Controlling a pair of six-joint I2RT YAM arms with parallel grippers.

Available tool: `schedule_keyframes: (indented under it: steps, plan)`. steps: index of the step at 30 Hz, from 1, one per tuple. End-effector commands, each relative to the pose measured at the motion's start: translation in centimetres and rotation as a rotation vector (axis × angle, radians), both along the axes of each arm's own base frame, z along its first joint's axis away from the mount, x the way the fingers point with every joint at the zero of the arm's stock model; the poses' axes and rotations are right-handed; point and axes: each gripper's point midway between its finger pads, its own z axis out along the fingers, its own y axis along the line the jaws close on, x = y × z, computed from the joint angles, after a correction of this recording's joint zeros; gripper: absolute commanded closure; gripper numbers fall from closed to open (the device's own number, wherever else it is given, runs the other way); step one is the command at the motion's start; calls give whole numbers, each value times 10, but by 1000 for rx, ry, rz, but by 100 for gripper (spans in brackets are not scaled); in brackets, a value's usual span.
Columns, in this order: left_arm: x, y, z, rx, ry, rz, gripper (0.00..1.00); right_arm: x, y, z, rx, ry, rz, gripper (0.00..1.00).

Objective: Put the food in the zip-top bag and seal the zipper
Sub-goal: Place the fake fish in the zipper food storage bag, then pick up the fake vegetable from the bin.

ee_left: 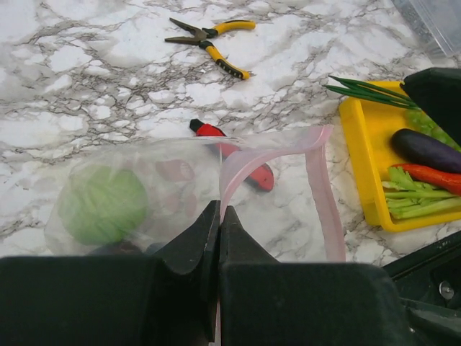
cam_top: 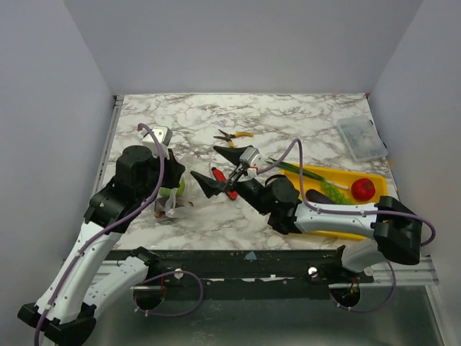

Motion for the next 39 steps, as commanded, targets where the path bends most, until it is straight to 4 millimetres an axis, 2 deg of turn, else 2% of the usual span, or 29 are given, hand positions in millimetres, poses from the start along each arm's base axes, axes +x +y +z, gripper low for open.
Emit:
schedule_keyframes:
  steps: [1, 3, 5, 6, 9, 13, 16, 18, 22, 26, 31, 36, 39]
  plan:
    - [8, 7, 3, 3, -34, 52, 100, 3, -12, -13, -6, 207, -21, 0]
    - [9, 9, 3, 12, -35, 62, 100, 15, -24, -21, -40, 337, -115, 0]
    - [11, 9, 4, 16, -46, 66, 100, 28, -42, -37, -108, 448, -247, 1]
    - [12, 10, 4, 20, -49, 70, 100, 31, -52, -50, -165, 489, -305, 1]
    - [16, 14, 1, 55, -46, 84, 100, 32, -91, -72, -280, 546, -447, 1]
    - [23, 20, -8, 104, -43, 110, 100, 30, -161, -91, -243, 612, -637, 0]
    - [23, 23, -17, 128, -30, 123, 100, 30, -204, -108, -187, 743, -695, 0]
    - [23, 23, -23, 131, -27, 120, 100, 30, -230, -125, -180, 805, -733, 0]
    - [23, 21, -34, 137, -11, 110, 100, 33, -269, -164, -187, 981, -804, 0]
    - [23, 21, -38, 139, -5, 107, 100, 36, -299, -200, -194, 1106, -912, 0]
    - [22, 21, -38, 134, -10, 105, 100, 38, -319, -213, -89, 1184, -1001, 0]
    - [21, 21, -38, 130, -14, 102, 100, 33, -328, -223, -107, 1221, -1064, 0]
    - [20, 20, -37, 127, -17, 99, 100, 29, -342, -226, -130, 1215, -1143, 0]
